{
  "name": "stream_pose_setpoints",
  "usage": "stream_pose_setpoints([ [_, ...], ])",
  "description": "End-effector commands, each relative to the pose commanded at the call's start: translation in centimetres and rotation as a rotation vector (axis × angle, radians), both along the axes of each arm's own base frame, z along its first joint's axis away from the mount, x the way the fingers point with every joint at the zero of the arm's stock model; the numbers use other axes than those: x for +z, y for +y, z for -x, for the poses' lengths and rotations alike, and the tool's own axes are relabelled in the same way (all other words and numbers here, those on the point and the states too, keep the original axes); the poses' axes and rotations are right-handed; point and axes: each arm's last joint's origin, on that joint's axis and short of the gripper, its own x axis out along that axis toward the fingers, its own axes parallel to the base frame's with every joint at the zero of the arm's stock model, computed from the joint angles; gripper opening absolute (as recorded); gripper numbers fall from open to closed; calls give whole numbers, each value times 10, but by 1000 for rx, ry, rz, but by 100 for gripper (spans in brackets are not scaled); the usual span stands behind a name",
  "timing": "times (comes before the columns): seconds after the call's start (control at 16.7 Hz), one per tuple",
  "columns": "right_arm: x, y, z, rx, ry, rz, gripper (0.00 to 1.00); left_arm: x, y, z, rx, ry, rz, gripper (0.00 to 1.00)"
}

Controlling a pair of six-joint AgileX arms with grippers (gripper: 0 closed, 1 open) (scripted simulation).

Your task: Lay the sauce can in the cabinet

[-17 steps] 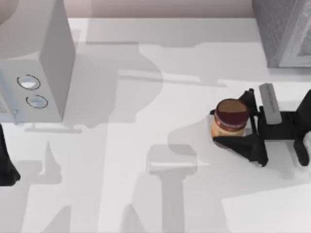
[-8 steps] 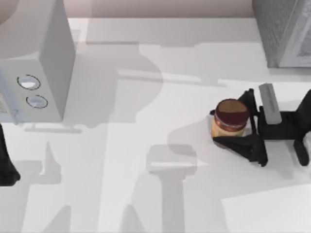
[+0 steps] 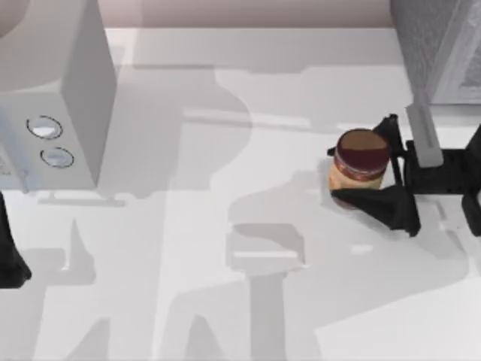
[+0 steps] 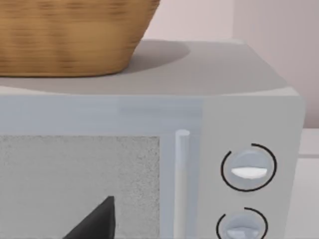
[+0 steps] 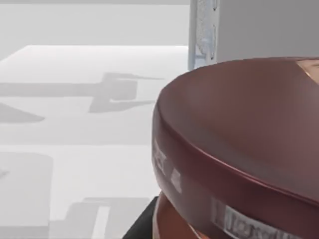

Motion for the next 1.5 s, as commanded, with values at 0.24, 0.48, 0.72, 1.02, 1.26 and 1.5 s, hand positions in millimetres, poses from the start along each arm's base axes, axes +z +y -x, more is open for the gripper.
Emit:
stream_pose_setpoints([
  [0.24, 26, -2, -1, -7, 20, 2, 0, 0, 0, 0, 0, 0, 0, 100],
  [0.48, 58, 1, -1, 9, -4, 1, 0, 0, 0, 0, 0, 0, 0, 100],
  [0.72, 90, 0, 3, 5, 7, 1, 0, 0, 0, 0, 0, 0, 0, 100],
  [1.02, 112, -1, 7, 2, 2, 1, 0, 0, 0, 0, 0, 0, 0, 100],
  [1.26, 112, -1, 7, 3, 1, 0, 0, 0, 0, 0, 0, 0, 0, 100],
  [1.5, 124, -1, 16, -64, 20, -5, 0, 0, 0, 0, 0, 0, 0, 100],
])
